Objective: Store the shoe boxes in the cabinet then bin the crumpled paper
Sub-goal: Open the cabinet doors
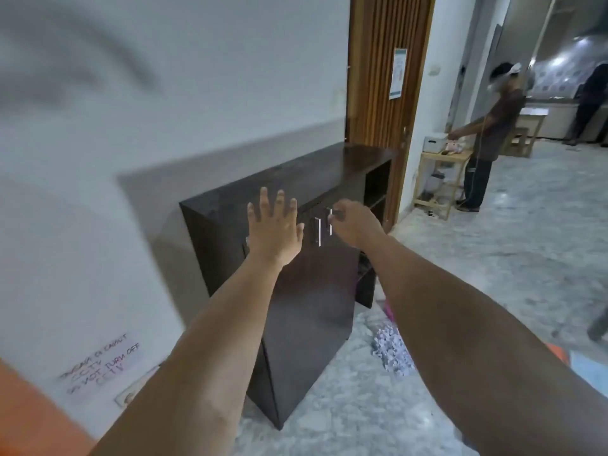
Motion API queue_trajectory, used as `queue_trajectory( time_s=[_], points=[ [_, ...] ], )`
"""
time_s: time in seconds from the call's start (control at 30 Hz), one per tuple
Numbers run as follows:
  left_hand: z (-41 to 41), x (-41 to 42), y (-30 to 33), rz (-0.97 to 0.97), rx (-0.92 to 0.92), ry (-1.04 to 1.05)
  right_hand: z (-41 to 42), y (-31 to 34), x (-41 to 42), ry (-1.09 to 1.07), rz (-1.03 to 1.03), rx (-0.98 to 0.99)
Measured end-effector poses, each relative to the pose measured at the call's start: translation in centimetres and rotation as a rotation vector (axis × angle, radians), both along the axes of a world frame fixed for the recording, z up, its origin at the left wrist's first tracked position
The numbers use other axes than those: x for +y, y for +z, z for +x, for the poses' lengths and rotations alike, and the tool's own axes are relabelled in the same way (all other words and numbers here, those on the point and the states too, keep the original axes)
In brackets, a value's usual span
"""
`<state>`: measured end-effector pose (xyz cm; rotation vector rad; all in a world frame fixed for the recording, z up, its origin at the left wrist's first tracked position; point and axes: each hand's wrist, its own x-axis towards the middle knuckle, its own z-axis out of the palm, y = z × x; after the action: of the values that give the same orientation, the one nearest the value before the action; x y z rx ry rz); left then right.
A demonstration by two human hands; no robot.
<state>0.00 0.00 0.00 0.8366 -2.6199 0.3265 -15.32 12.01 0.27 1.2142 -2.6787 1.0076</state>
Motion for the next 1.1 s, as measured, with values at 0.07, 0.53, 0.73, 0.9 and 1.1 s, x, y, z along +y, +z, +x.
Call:
queue_trajectory(
  time_s=[0.07, 0.53, 0.73, 0.9, 1.1],
  points=[
    [-2.7, -2.8, -1.0, 0.051, -0.018, 0.054, -3.1, -2.2, -3.2, 0.024, 0.053, -0.070],
    [-15.6, -14.2, -6.2, 0.226, -0.089, 0.164, -11.9, -15.0, -18.9, -0.208, -0.364, -0.568],
    [-15.3, -13.9, -5.8, 0.275, -0.095, 0.154, -11.9, -14.7, -15.2, -0.159, -0.363, -0.626],
    [-13.9, -13.2, -5.5, 0.340, -0.118, 0.104, -9.9, -15.1, -8.6, -0.244, -0.381, -0.577],
    [-9.3, -6.7, -5.2, 0.351, -0.160, 0.094, -5.3, -15.7, 1.5, -0.294, -0.398, -0.484]
  ],
)
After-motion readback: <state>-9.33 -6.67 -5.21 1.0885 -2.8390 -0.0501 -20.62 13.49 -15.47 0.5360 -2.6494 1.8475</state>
